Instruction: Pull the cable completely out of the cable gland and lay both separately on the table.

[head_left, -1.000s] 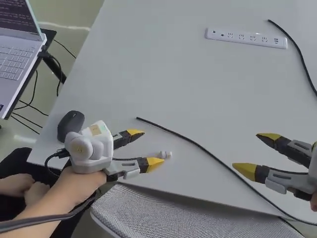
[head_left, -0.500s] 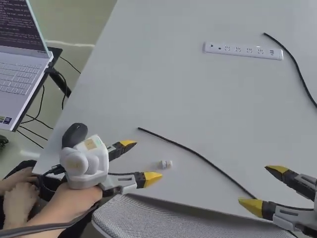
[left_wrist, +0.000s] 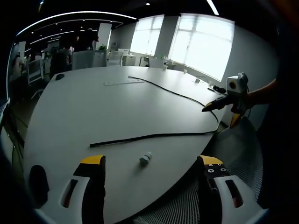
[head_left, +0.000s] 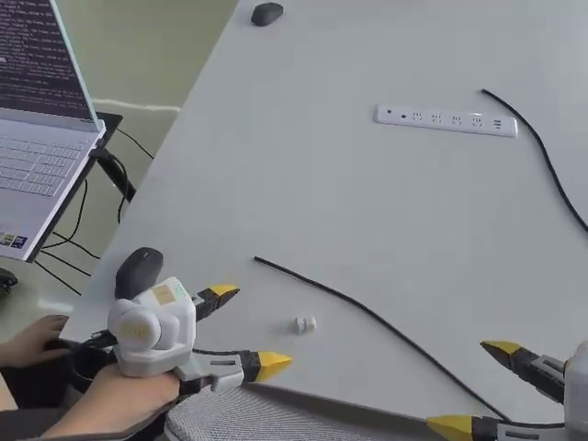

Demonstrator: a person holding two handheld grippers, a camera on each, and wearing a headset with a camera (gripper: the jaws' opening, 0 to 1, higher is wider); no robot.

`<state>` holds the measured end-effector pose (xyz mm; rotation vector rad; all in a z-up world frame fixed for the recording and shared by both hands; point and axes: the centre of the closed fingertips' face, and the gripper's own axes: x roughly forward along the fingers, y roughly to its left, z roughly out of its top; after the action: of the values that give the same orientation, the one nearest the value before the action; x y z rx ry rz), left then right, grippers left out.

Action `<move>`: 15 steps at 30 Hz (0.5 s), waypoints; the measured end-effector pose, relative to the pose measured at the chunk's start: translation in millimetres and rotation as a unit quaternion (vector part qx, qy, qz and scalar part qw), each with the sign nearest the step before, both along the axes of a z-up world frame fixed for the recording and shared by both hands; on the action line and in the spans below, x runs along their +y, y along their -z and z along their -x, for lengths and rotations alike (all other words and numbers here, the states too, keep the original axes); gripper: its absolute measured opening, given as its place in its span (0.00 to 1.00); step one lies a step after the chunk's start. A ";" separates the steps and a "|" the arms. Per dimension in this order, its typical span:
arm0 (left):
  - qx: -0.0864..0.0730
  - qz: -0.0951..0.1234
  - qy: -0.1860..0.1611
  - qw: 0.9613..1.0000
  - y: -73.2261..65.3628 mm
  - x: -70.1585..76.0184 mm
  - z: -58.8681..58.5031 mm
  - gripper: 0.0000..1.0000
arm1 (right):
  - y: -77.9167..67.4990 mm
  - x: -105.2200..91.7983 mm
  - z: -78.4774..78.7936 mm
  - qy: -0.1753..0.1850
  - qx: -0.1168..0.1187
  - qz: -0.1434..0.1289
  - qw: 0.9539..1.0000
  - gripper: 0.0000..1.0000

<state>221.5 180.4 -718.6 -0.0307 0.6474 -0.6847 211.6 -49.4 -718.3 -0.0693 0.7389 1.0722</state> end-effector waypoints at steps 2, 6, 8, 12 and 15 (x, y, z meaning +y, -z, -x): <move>0.001 -0.003 0.001 1.000 1.1 -0.2 0.8 0.83 | 0.2 -1.4 0.0 -0.002 -0.002 0.002 1.000 0.90; 0.006 0.000 -0.001 1.000 -0.4 -1.2 1.6 0.87 | 4.7 -5.5 3.0 -0.018 -0.009 0.021 1.000 0.92; 0.003 0.001 -0.002 1.000 -3.4 -1.5 0.4 0.87 | 5.6 -5.6 3.8 -0.020 -0.007 0.021 1.000 0.94; 0.004 0.008 -0.005 1.000 -5.7 -3.6 0.1 0.90 | 6.0 -4.3 5.7 -0.014 0.013 0.009 1.000 0.99; 0.005 0.011 -0.008 1.000 -6.2 -5.1 0.6 0.91 | 0.4 -2.5 3.9 -0.001 0.018 -0.007 1.000 0.99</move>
<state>220.9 175.3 -712.4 -0.0610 0.6489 -0.6761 207.7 -51.9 -718.7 -0.0384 0.7642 1.0828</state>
